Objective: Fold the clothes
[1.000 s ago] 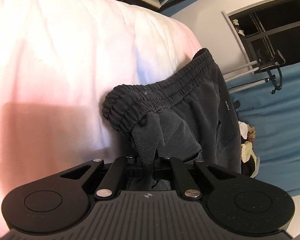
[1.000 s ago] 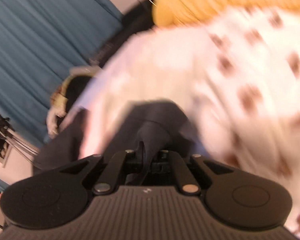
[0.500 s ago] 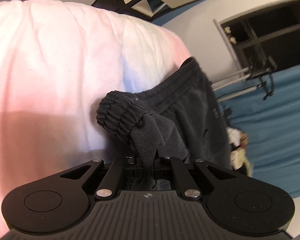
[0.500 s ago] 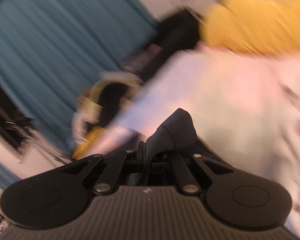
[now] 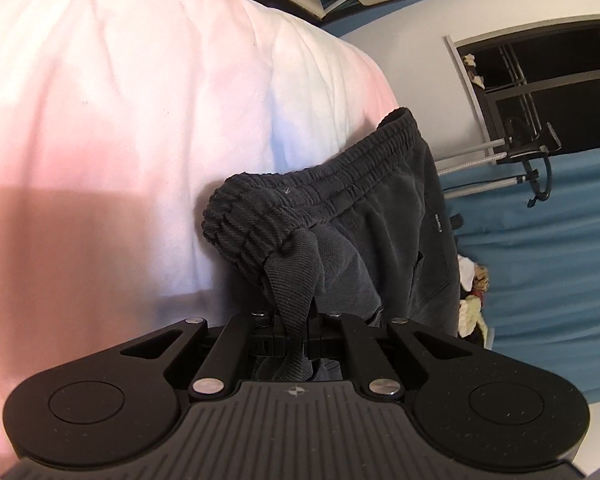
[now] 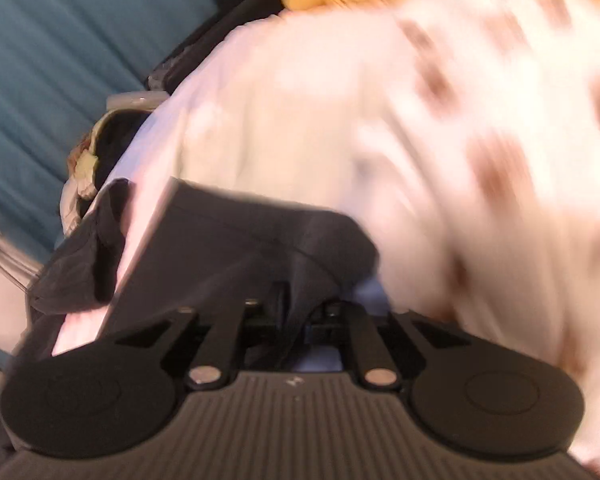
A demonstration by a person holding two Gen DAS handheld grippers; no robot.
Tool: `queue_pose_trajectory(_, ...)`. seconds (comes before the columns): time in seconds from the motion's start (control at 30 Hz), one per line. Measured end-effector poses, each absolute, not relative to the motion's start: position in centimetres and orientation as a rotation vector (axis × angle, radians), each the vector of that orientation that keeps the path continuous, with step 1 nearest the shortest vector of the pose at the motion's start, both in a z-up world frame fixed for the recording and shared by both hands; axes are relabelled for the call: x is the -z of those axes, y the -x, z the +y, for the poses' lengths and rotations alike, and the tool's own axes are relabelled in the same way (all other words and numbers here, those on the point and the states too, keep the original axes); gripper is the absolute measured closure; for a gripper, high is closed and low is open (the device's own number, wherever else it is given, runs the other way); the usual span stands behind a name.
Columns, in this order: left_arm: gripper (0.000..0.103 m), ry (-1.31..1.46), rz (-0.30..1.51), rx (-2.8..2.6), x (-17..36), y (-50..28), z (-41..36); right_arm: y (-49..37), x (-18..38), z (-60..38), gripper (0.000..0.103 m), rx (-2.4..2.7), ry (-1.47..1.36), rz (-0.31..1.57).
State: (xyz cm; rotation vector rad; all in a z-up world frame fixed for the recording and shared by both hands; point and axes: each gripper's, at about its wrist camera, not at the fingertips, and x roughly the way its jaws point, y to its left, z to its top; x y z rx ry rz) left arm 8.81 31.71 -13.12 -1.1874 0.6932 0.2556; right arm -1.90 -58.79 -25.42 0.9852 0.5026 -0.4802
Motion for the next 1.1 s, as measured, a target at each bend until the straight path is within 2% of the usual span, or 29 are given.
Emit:
queue_pose_trajectory(0.1,0.096,1.162,0.696,-0.266,12.9,-9.0,31.4,2.9,25.4,-57.9,0.084,0.450,-0.972,0.434)
queue_pose_trajectory(0.13,0.096,1.152,0.699,-0.269,12.8,-9.1,31.3,2.9,24.9,-57.5,0.073,0.447,-0.948,0.438)
queue_pose_trajectory(0.17,0.096,1.145,0.701,-0.271,12.7,-9.2,31.2,2.9,24.5,-57.4,0.057,0.439,-0.933,0.438)
queue_pose_trajectory(0.2,0.096,1.145,0.702,-0.272,12.7,-9.3,31.2,3.0,23.9,-57.2,0.051,0.427,-0.925,0.433)
queue_pose_trajectory(0.23,0.096,1.151,0.701,-0.272,12.7,-9.3,31.3,3.3,23.3,-57.0,0.047,0.421,-0.918,0.430)
queue_pose_trajectory(0.3,0.096,1.160,0.700,-0.269,12.8,-9.3,31.4,4.0,22.5,-56.7,0.047,0.420,-0.904,0.432)
queue_pose_trajectory(0.33,0.096,1.161,0.699,-0.268,12.9,-9.4,31.4,4.2,22.4,-56.7,0.047,0.411,-0.909,0.429)
queue_pose_trajectory(0.37,0.096,1.160,0.699,-0.268,12.9,-9.4,31.4,4.1,22.4,-56.9,0.055,0.399,-0.919,0.423)
queue_pose_trajectory(0.4,0.096,1.161,0.699,-0.268,12.9,-9.4,31.4,4.0,22.1,-57.1,0.066,0.405,-0.919,0.422)
queue_pose_trajectory(0.43,0.096,1.161,0.698,-0.268,12.9,-9.4,31.4,3.9,21.6,-57.3,0.092,0.424,-0.911,0.425)
queue_pose_trajectory(0.47,0.096,1.160,0.697,-0.267,12.9,-9.4,31.4,3.8,21.1,-57.4,0.097,0.443,-0.903,0.427)
queue_pose_trajectory(0.6,0.096,1.139,0.686,-0.260,12.6,-9.0,31.4,2.5,17.6,-57.3,0.100,0.414,-0.872,0.373)
queue_pose_trajectory(0.93,0.096,1.167,0.662,-0.251,12.6,-8.7,31.8,-2.9,2.4,-52.7,0.100,0.187,-0.717,0.005)
queue_pose_trajectory(1.1,0.096,1.189,0.656,-0.244,12.7,-8.5,32.0,-3.6,1.7,-51.7,0.100,0.333,-0.698,0.109)
